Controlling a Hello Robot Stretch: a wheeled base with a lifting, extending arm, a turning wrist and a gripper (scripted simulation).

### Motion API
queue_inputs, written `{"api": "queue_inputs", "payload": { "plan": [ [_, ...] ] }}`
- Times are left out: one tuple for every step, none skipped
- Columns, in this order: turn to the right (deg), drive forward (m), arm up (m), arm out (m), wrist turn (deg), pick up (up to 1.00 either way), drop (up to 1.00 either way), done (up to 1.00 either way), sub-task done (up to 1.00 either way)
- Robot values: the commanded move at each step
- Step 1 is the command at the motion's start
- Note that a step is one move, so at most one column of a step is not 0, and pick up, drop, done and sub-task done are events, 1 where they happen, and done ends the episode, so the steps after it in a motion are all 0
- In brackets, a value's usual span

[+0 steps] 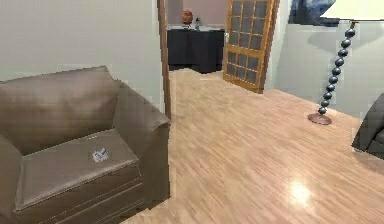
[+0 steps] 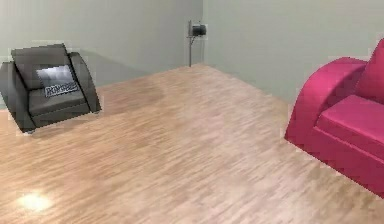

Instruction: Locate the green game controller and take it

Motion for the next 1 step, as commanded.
{"api": "queue_inputs", "payload": {
  "plan": [
    [24.0,0.00,0.00,0.00,0.0,0.00,0.00,0.00,0.00]
  ]
}}
